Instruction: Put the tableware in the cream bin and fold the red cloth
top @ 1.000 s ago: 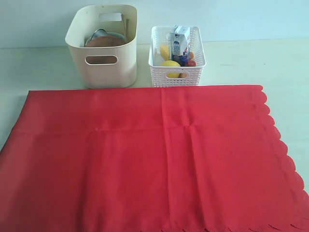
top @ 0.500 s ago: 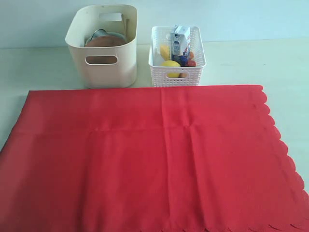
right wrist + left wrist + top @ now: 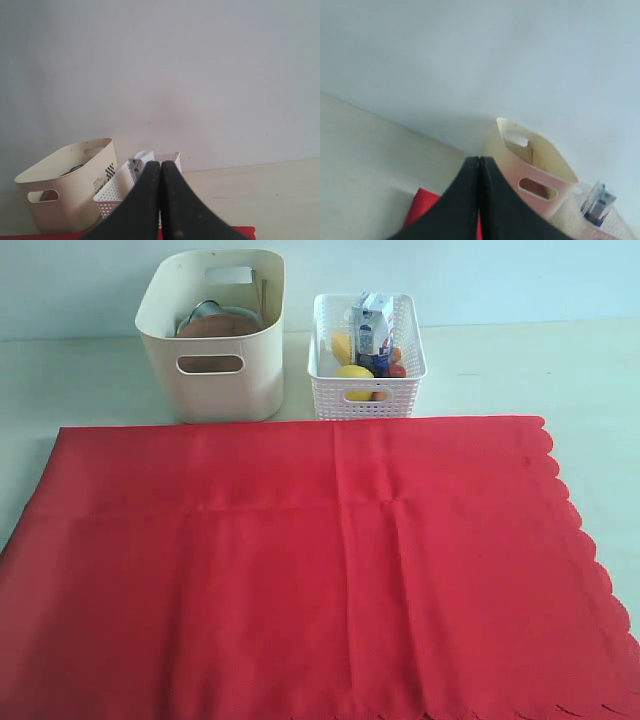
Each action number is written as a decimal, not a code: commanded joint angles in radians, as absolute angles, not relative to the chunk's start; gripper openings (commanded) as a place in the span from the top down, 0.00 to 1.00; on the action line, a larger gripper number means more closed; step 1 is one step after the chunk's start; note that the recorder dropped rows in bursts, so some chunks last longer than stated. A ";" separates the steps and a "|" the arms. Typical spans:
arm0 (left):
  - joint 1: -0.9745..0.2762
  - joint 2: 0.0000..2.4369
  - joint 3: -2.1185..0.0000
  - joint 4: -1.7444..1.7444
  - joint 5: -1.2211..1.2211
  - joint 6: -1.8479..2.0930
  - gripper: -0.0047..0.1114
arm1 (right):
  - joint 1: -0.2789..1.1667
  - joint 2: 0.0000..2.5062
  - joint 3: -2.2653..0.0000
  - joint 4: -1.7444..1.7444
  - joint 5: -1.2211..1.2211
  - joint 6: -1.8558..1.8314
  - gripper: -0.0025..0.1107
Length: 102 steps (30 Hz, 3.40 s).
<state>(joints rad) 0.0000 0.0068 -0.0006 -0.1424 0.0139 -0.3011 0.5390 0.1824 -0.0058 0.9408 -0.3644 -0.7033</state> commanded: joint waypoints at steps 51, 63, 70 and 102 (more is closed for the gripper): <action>-0.092 1.691 -0.465 -0.135 -0.108 -0.026 0.65 | 0.534 0.174 0.000 0.938 -0.395 -0.679 0.98; -0.090 1.659 -0.465 -0.135 -0.100 0.032 0.96 | 0.534 0.317 0.000 0.931 -0.419 -0.685 0.98; -0.013 1.607 -0.465 -0.135 -0.095 0.080 0.96 | 0.534 0.696 -0.089 0.923 -0.413 -0.688 0.98; -0.468 1.285 -0.758 -0.251 0.365 0.059 0.96 | 0.534 1.585 -0.385 0.849 -0.207 -0.688 0.98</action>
<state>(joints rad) -0.3898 1.2864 -0.7197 -0.2291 0.3646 0.0744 0.5390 1.5820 -0.3795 0.8617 -0.2063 -0.6838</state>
